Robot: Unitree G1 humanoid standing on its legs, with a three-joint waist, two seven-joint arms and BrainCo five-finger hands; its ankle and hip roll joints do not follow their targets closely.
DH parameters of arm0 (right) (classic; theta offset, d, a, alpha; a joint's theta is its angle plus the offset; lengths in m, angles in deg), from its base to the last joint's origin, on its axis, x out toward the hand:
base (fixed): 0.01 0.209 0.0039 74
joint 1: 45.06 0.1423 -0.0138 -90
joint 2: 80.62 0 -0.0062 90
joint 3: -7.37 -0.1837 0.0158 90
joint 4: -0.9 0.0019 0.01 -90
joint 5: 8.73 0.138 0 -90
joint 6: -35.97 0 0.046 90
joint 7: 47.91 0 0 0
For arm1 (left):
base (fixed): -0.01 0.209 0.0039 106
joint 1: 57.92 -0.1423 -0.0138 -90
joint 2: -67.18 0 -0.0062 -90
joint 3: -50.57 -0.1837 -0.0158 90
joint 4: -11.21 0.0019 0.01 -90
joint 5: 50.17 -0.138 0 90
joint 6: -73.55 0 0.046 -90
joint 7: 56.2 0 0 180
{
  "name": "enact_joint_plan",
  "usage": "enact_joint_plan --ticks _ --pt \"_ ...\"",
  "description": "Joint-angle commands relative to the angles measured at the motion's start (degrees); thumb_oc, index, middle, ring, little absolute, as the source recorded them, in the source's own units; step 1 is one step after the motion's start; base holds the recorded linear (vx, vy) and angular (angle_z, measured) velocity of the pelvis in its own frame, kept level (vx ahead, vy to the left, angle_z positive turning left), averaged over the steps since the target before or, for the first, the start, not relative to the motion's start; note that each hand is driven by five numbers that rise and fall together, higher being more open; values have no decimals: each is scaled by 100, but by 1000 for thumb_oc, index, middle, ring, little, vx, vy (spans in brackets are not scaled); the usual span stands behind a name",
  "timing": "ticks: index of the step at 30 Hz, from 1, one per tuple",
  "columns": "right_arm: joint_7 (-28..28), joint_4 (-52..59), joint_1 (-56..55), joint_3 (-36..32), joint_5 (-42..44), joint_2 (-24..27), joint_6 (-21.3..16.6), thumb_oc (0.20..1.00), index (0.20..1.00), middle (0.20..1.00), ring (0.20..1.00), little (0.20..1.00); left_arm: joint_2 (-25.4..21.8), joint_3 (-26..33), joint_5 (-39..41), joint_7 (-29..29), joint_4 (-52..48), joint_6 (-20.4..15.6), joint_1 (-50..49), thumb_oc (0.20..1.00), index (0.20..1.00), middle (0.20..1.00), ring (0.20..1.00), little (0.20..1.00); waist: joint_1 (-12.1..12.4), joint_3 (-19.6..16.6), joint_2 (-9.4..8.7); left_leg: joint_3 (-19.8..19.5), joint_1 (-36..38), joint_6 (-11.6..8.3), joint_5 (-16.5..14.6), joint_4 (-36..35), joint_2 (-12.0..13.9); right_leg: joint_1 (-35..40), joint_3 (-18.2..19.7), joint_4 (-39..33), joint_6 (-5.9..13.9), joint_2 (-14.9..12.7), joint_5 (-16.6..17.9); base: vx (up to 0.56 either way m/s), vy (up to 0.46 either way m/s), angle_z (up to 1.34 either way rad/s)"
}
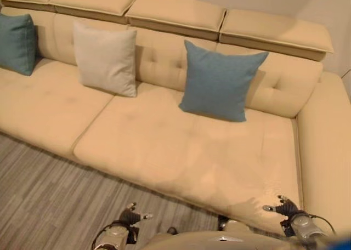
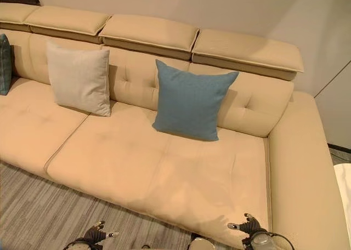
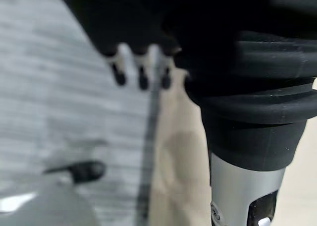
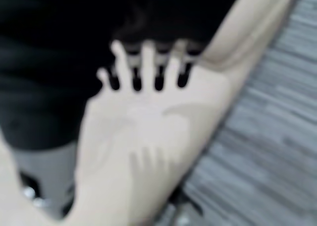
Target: Pick up all the scattered cushions and arrange them neatly on the sofa.
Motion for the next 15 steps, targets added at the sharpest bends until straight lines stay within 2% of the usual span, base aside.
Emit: enact_joint_plan --ticks 1,2,3,4,5,6,7,10,15 --pt "-104 57 78 -11 -95 59 52 1000 1000 1000 1000 1000 -81 176 36 -76 -33 -92 10 1000 1000 1000 1000 1000 131 78 36 -266 -56 -126 -482 382 -45 -317 140 -79 403 136 37 0 0 -5" --pt "-104 57 78 -11 -95 59 52 1000 1000 1000 1000 1000 -81 176 36 -76 -33 -92 10 1000 1000 1000 1000 1000 131 78 36 -266 -56 -126 -482 382 -45 -317 140 -79 403 136 37 -331 80 -2" --pt "-99 55 172 56 -88 -23 116 1000 1000 1000 1000 1000 -124 109 34 -123 -48 -75 123 1000 1000 1000 1000 1000 142 197 71 -189 -287 -51 -374 404 -40 -466 544 239 397 176 -145 -518 142 0" --pt "-109 7 148 101 -97 -87 110 1000 1000 1000 1000 1000 -165 146 -3 -130 15 -19 120 1000 1000 1000 1000 1000 255 108 91 -108 -402 35 -203 297 -37 -218 512 768 275 294 -461 -539 142 -20" --pt "-110 -23 128 106 -101 -108 111 1000 1000 1000 1000 1000 -182 153 -12 -122 46 8 111 1000 1000 1000 1000 1000 305 43 91 -88 -406 52 -142 229 -11 -94 483 938 248 367 -630 -210 63 -30" --pt "-110 -24 129 106 -101 -110 111 1000 1000 1000 1000 1000 -183 153 -12 -122 46 8 112 1000 1000 1000 1000 1000 301 31 87 -90 -420 53 -130 224 -17 -106 481 932 250 362 -621 -55 -5 -109" --pt "-105 -47 103 86 -65 -126 107 1000 1000 1000 1000 1000 -200 159 -27 -121 66 17 109 1000 1000 1000 1000 1000 342 -13 82 -52 -444 54 -101 212 -6 83 429 959 244 425 -770 -76 -30 -90" --pt "-127 -7 72 31 44 -158 80 1000 1000 1000 1000 1000 -212 210 54 -151 64 9 73 1000 1000 1000 1000 1000 487 -235 -36 142 -499 -55 22 7 36 682 138 275 252 430 -826 -50 -129 -35" --pt "-143 -6 93 70 90 -162 84 1000 1000 1000 1000 1000 -160 334 227 -171 136 1 38 1000 1000 1000 1000 1000 491 -367 -54 212 -429 -123 185 -272 159 838 213 -261 262 570 -755 -13 -102 -9"
